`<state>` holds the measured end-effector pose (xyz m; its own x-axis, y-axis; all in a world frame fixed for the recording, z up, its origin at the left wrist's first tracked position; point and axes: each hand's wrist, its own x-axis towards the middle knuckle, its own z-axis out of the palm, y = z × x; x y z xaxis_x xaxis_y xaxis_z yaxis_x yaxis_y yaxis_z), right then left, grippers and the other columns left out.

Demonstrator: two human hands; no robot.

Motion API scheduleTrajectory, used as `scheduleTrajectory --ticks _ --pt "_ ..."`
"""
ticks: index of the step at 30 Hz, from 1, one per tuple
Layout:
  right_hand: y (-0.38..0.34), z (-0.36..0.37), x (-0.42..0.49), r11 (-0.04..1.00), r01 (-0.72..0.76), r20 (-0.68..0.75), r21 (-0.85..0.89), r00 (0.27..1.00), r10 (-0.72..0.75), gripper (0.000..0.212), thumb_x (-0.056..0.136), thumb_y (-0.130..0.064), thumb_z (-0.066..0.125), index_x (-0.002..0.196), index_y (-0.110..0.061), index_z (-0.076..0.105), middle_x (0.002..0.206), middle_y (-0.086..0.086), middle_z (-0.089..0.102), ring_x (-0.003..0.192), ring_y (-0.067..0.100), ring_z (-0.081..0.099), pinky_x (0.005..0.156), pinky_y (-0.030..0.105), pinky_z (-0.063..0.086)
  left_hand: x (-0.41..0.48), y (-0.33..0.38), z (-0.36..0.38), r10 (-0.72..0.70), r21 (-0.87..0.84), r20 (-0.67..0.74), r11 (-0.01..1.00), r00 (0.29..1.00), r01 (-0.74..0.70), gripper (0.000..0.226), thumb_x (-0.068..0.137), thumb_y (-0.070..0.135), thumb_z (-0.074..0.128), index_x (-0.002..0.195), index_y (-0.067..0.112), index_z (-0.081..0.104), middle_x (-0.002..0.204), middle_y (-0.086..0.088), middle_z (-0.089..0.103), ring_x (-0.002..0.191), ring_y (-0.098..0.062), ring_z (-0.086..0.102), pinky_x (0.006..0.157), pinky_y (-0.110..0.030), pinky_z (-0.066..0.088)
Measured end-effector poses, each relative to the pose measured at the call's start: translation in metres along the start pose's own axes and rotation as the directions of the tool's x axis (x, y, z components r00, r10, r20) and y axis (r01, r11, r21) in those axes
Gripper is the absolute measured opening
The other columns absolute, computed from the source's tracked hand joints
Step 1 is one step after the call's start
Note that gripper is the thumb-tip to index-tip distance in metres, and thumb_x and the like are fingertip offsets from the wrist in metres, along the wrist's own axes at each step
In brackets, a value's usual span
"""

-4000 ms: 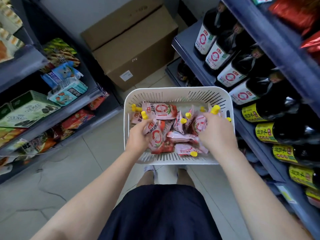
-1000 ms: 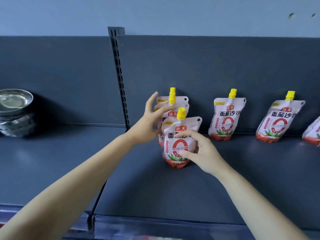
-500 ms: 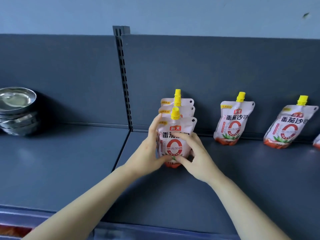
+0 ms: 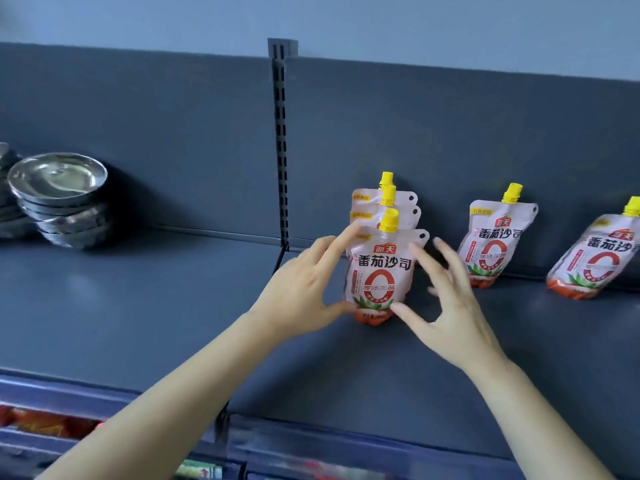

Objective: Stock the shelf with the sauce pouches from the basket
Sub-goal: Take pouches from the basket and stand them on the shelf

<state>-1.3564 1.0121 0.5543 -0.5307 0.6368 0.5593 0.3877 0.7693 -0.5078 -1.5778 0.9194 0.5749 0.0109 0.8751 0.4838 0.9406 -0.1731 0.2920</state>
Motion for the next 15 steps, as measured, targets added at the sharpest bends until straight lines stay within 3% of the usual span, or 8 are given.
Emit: scheduleTrajectory --ticks 2,5,10,15 --pt "-0.019 -0.003 -0.008 0.988 -0.019 -0.091 -0.152 0.996 0.005 0.087 0.077 -0.025 0.079 0.146 -0.043 0.031 0.157 0.001 0.018 0.132 -0.003 0.034 0.096 0.033 0.043 -0.014 -0.003 -0.023 0.015 0.154 -0.002 0.988 1.0 -0.014 0.115 0.074 0.053 0.073 0.148 0.042 -0.014 0.146 0.003 0.036 0.11 -0.02 0.054 0.082 -0.027 0.043" --pt "-0.07 0.01 -0.021 0.946 0.098 -0.106 -0.31 0.985 -0.137 0.085 0.076 -0.023 0.079 0.147 -0.032 0.033 0.149 0.01 0.037 0.127 0.027 0.046 0.098 0.042 0.048 -0.051 -0.011 -0.063 0.022 0.321 -0.058 0.947 0.998 -0.002 0.111 0.072 0.054 0.073 0.15 0.036 -0.006 0.144 -0.001 0.041 0.121 -0.022 0.051 0.092 -0.033 0.044" --pt "-0.19 0.077 -0.056 0.917 0.276 0.004 -0.287 0.958 -0.287 0.079 0.08 -0.023 0.076 0.147 -0.028 0.033 0.138 0.01 0.05 0.115 0.029 0.057 0.095 0.043 0.051 -0.177 -0.033 -0.143 -0.039 0.477 -0.15 0.872 0.988 0.106 0.11 0.069 0.061 0.071 0.153 0.027 0.008 0.138 -0.011 0.051 0.117 -0.028 0.057 0.087 -0.038 0.05" --pt "-0.33 0.196 -0.119 0.965 0.263 0.182 0.004 0.949 -0.259 0.072 0.083 -0.028 0.072 0.147 -0.028 0.038 0.142 0.003 0.047 0.127 0.022 0.049 0.102 0.036 0.045 -0.366 -0.067 -0.212 -0.265 0.579 -0.114 0.766 0.957 0.281 0.103 0.07 0.065 0.062 0.153 0.024 0.017 0.138 -0.016 0.052 0.116 -0.031 0.056 0.087 -0.04 0.05"
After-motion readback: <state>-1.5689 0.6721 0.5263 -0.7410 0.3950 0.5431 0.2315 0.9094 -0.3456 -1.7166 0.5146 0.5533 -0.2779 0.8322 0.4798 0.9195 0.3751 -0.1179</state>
